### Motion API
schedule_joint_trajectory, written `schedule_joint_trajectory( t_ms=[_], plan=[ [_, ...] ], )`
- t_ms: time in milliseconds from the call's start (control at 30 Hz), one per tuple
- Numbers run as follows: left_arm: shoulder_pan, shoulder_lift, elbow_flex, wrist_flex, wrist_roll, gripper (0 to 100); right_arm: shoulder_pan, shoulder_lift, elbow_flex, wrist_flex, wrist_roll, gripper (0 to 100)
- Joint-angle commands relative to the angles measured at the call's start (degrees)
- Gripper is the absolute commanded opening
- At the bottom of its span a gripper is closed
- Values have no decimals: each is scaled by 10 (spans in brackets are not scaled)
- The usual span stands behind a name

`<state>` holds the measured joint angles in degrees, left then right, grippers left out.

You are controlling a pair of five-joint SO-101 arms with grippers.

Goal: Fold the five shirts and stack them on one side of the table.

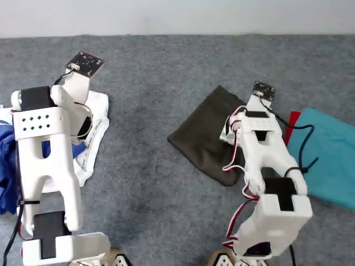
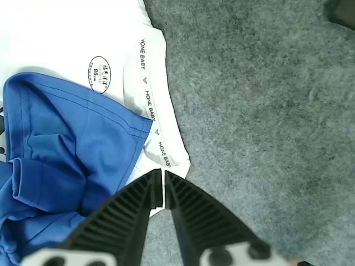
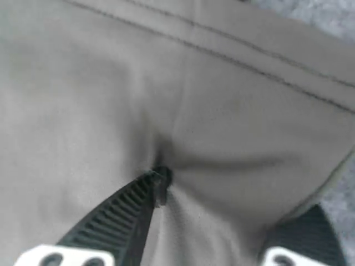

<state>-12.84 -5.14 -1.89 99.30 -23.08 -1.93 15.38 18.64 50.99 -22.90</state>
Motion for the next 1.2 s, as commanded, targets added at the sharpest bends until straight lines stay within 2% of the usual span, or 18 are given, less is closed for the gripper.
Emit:
schedule_joint_trajectory(
  t_ms=[0,133,233,367,633,1033,1167],
  plan=[
    [-4,-31,-1,8,-4,13,6,34,-67,45,9,146],
    [-4,-32,-1,11,-4,13,7,80,-142,109,103,8],
    [-4,-32,-1,11,-4,13,8,82,-175,142,158,10],
    [-4,-32,-1,11,-4,13,13,36,-200,190,176,13],
    [-4,-32,-3,11,-4,13,54,-137,-202,266,258,11],
    [-1,-32,-2,11,-4,13,56,-360,-202,353,360,10],
    [-1,-32,-2,11,-4,13,66,-425,-202,380,414,10]
  ],
)
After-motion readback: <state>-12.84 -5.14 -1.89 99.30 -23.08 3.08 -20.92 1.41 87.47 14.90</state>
